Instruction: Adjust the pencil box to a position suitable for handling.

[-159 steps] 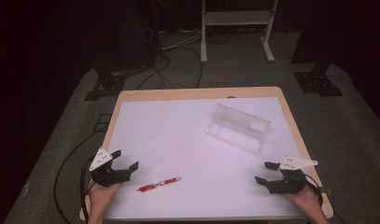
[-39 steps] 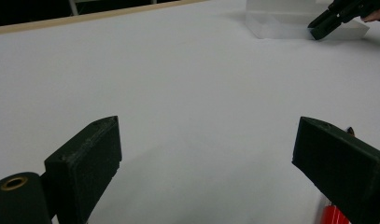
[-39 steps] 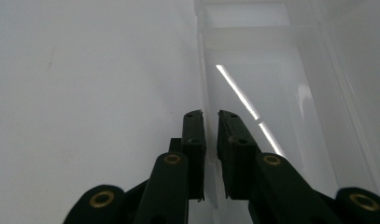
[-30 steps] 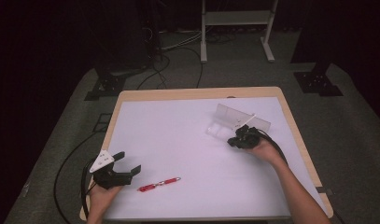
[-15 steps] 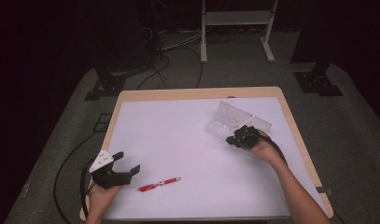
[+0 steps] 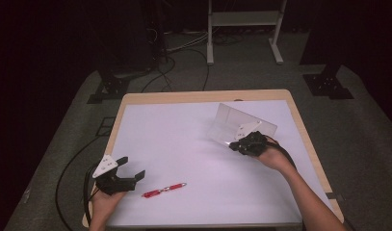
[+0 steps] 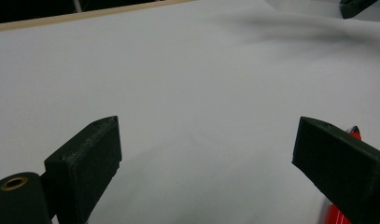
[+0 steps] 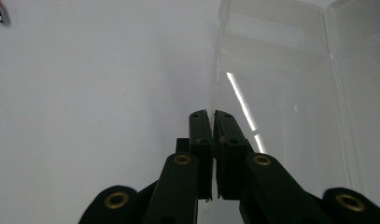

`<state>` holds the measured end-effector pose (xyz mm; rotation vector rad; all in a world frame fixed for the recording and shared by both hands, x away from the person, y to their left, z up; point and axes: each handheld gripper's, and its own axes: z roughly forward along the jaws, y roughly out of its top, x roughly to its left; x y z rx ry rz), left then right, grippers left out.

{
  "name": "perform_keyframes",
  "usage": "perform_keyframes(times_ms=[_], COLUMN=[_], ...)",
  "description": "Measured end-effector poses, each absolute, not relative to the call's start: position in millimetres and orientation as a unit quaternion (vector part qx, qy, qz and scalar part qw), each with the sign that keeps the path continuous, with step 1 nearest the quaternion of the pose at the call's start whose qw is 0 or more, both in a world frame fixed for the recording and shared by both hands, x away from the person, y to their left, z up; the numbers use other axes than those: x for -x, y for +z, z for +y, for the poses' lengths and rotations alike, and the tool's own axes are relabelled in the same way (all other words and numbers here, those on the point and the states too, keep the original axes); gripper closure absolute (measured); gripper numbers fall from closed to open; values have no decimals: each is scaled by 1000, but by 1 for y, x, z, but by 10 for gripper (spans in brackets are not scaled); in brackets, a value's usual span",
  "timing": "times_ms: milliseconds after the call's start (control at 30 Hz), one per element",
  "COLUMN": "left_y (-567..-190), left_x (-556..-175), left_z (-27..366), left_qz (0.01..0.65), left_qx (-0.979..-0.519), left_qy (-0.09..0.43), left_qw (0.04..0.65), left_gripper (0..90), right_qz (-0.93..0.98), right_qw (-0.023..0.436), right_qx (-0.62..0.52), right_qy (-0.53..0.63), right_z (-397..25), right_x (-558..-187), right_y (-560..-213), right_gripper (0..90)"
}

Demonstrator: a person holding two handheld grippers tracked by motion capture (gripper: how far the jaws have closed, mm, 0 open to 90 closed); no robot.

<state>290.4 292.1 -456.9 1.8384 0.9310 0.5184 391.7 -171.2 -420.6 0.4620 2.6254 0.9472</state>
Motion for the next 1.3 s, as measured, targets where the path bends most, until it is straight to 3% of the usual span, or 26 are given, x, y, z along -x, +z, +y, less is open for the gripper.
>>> perform_keyframes(times_ms=[767, 1300], left_y=[-456, -456], left_x=[-290, -290], left_z=[293, 293], left_qz=[382, 379], left_qx=[-756, -757], left_qy=[213, 214], left_qw=[487, 488], left_gripper=[73, 74], right_qz=[928, 933], right_qw=[109, 80], right_qx=[-78, -55], right_qy=[348, 347], right_z=[-123, -90], right_x=[-363, -366], right_y=[-421, -437], right_gripper=[863, 862])
